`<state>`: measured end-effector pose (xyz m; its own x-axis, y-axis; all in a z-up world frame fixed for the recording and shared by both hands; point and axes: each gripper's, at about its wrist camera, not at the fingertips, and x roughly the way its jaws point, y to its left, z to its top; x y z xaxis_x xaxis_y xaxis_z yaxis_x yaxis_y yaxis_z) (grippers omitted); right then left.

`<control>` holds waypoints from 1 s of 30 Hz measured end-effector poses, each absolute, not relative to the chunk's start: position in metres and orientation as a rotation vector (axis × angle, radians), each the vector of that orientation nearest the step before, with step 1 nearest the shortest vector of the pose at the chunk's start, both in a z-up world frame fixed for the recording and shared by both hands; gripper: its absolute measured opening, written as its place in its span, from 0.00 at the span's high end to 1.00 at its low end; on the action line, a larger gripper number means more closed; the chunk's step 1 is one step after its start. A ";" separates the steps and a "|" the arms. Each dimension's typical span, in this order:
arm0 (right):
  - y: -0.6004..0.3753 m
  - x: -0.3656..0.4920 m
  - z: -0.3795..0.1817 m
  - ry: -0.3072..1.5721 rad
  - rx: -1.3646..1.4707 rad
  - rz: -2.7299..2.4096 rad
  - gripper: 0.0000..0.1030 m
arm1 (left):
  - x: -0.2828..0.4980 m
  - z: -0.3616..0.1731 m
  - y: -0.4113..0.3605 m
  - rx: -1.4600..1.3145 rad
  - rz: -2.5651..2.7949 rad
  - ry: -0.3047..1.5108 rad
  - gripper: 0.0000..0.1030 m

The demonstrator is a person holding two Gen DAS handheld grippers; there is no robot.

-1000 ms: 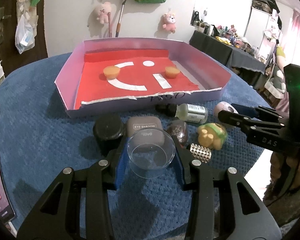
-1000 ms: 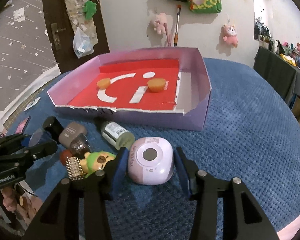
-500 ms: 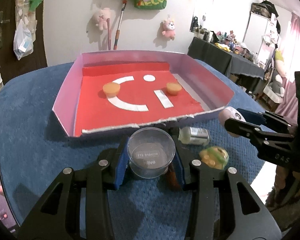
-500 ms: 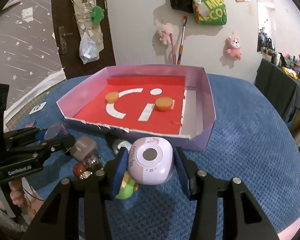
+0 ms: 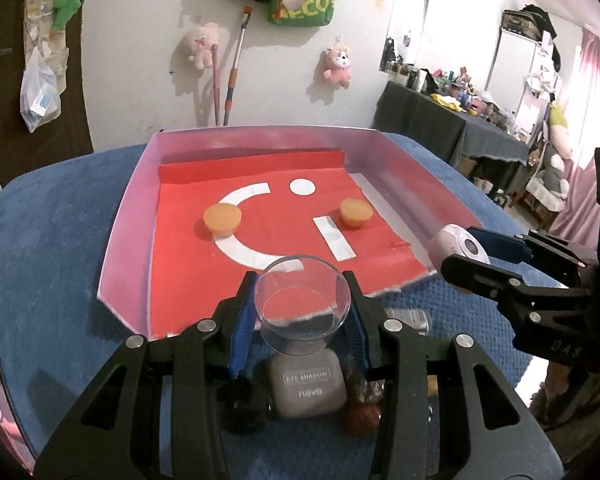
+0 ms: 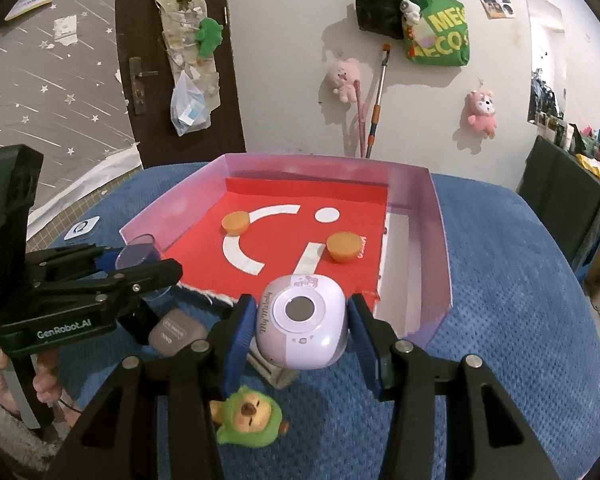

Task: Organize rigid objects
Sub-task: 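Carry the clear cup and white device into the box and lower them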

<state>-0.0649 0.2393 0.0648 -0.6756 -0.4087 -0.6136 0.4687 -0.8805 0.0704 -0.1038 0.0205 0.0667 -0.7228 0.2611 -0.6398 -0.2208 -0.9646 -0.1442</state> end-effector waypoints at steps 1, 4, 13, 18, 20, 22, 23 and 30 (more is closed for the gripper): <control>0.239 -0.067 0.065 0.128 0.884 -2.500 0.51 | -0.106 0.067 0.021 -1.014 2.695 -0.085 0.63; 0.236 -0.075 0.068 0.126 0.886 -2.492 0.51 | -0.115 0.069 0.021 -1.025 2.695 -0.084 0.63; 0.228 -0.108 0.063 0.106 0.961 -2.447 0.51 | -0.154 0.063 0.026 -1.127 2.648 -0.097 0.63; 0.219 -0.127 0.056 0.142 1.010 -2.431 0.51 | -0.174 0.049 0.025 -1.205 2.613 -0.112 0.63; 0.216 -0.134 0.052 0.145 1.033 -2.420 0.51 | -0.183 0.043 0.025 -1.241 2.600 -0.119 0.63; 0.213 -0.141 0.047 0.150 1.053 -2.412 0.51 | -0.189 0.038 0.025 -1.263 2.596 -0.118 0.63; 0.212 -0.144 0.045 0.152 1.065 -2.406 0.51 | -0.192 0.036 0.025 -1.273 2.594 -0.117 0.63; 0.207 -0.162 0.030 0.169 1.127 -2.389 0.51 | -0.204 0.041 0.027 -1.295 2.619 -0.061 0.63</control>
